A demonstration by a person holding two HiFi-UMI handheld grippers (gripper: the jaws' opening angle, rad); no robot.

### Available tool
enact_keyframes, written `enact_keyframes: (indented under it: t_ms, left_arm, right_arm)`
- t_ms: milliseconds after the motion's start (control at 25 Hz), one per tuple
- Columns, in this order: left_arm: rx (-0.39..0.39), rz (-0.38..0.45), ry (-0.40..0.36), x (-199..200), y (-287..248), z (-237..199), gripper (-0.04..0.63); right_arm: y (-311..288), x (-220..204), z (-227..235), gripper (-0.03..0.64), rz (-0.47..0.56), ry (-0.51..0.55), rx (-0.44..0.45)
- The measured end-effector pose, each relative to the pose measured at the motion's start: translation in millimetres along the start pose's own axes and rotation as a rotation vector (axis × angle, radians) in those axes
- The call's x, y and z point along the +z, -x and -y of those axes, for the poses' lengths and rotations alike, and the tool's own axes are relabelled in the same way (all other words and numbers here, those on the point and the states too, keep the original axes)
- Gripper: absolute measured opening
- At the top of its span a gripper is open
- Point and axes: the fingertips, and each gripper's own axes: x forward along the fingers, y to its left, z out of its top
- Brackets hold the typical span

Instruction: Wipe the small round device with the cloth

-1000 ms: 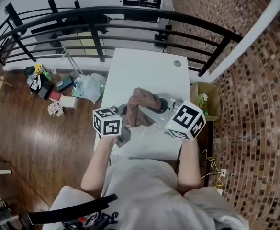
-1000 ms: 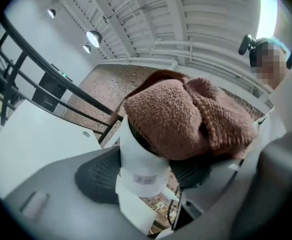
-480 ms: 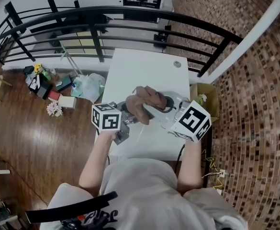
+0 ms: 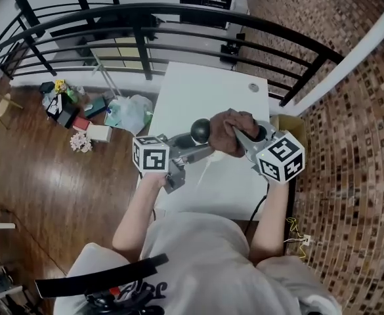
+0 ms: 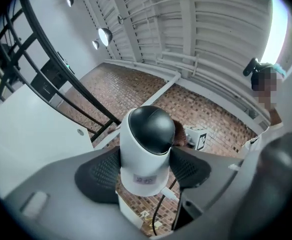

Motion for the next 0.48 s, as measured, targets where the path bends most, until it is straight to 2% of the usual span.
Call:
enact_keyframes:
  t_ms: [120, 200, 360, 480]
  left_arm:
    - [-0.050, 0.081, 0.017, 21.9, 8.2, 10.4, 0.333]
    - [-0.090, 0.159, 0.032, 39.7, 14.3, 15.9, 0.333]
    - [-0.179, 0.326, 0.071, 73.3, 24.4, 27.6, 0.333]
    - [-0.204, 0.401, 0.068, 89.0, 25.4, 32.1, 0.333]
  right_arm:
    - [10.6, -17.1, 30.7, 0.028, 0.025, -0.136, -0.095]
    - [11.4, -22.2, 38.2, 0.028, 0.063, -0.208, -0.095]
    - [-2.1, -11.2, 18.0, 0.028, 0.246, -0.405, 0.089]
    - [-6.5, 14.3, -4.2, 0.028, 0.407, -0.503, 0.247]
